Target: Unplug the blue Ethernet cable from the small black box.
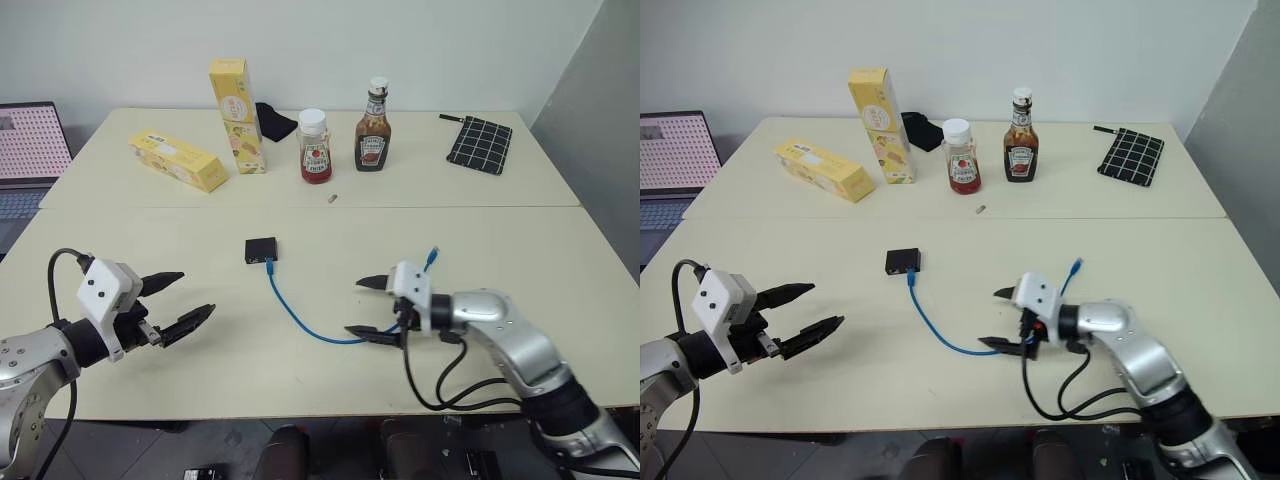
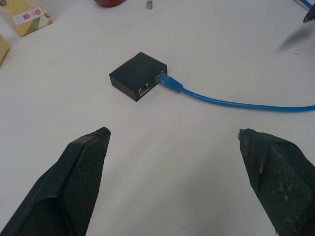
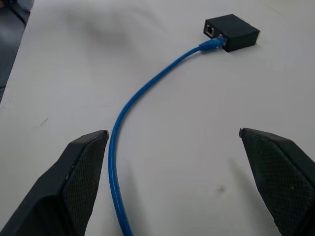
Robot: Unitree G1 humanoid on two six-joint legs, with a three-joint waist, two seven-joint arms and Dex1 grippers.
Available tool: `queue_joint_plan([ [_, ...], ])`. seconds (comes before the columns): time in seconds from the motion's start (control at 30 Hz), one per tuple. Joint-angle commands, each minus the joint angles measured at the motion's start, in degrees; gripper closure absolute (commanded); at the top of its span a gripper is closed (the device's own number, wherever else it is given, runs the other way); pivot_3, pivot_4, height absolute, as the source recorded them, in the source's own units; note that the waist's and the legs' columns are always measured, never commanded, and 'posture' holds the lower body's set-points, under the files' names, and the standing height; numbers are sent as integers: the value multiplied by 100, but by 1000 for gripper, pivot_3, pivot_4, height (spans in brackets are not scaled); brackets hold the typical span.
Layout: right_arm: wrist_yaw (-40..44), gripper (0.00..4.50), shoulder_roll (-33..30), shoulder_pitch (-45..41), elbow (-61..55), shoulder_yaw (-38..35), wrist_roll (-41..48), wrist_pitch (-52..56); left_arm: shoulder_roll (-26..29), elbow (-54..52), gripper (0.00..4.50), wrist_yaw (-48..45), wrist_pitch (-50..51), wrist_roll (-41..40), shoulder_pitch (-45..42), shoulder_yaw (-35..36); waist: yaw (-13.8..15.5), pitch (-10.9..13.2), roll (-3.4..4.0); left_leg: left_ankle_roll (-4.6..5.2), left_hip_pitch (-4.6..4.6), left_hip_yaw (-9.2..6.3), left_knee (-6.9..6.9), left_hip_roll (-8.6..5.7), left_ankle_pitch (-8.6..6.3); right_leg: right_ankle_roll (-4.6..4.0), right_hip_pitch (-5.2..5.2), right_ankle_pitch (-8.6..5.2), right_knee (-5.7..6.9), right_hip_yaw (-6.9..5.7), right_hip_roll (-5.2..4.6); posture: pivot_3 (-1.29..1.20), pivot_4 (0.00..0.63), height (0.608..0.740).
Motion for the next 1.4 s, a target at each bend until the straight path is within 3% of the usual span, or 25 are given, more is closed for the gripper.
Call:
queue_joint_plan([
  [0.03, -42, 0, 316, -242, 432, 322, -371, -380, 72, -46, 80, -45, -73, -69, -88, 150, 0, 0, 0, 0, 0, 1, 0, 0, 0, 0, -1, 0, 1, 1, 0, 0, 150, 740],
  [0.2, -37, 0, 609, -446, 1065, 775, -926, -741, 107, -172, 80, -257, 50, -249, -36, 156, 5, 0, 0, 0, 0, 0, 0, -3, 0, 0, 0, 0, 0, -1, 0, 0, 150, 740],
  [0.3, 10, 529, 594, -422, 1110, 938, -1164, -870, 169, -262, 0, -474, 116, -399, 91, 270, -3, -2, -2, 0, 3, 1, 0, 0, 0, 0, 0, 0, 1, 1, 0, 0, 150, 740],
  [0.7, 44, 3632, 553, -556, 1025, 1023, -1487, -700, 427, -246, 0, -1099, 55, -476, 508, 418, -10, -2, -3, 0, 23, -1, -3, 0, 0, -4, 12, -1, 5, -1, 2, 0, 150, 740],
  [0.83, 113, 4445, 386, -616, 880, 934, -1507, -594, 419, -259, 0, -1066, 62, -466, 460, 370, 1, -2, -3, 0, 23, -2, -2, 1, 0, -4, 12, -1, 5, -1, 1, 0, 150, 740],
  [0.93, 221, 4445, 128, -640, 722, 806, -1467, -542, 407, -284, 0, -1056, 79, -492, 401, 305, 22, -2, -3, 0, 22, -4, -2, 1, 0, -3, 14, -1, 4, -2, 1, 0, 150, 740],
  [1.23, 1055, 4445, -1856, -118, 405, -212, -1173, -1197, 600, -581, 0, -1308, 645, -1065, 217, 223, 45, -1, -2, 1, 9, -2, -1, -11, 0, 0, 19, -1, -12, -8, -9, 0, 150, 740],
  [1.4, 1331, 4445, -2573, 124, 728, -512, -1286, -1763, 626, -597, 0, -1308, 689, -1015, 91, 39, 20, 0, -1, 1, 11, 5, 0, -4, -1, -1, 20, -1, -9, -4, -6, 0, 150, 740],
])
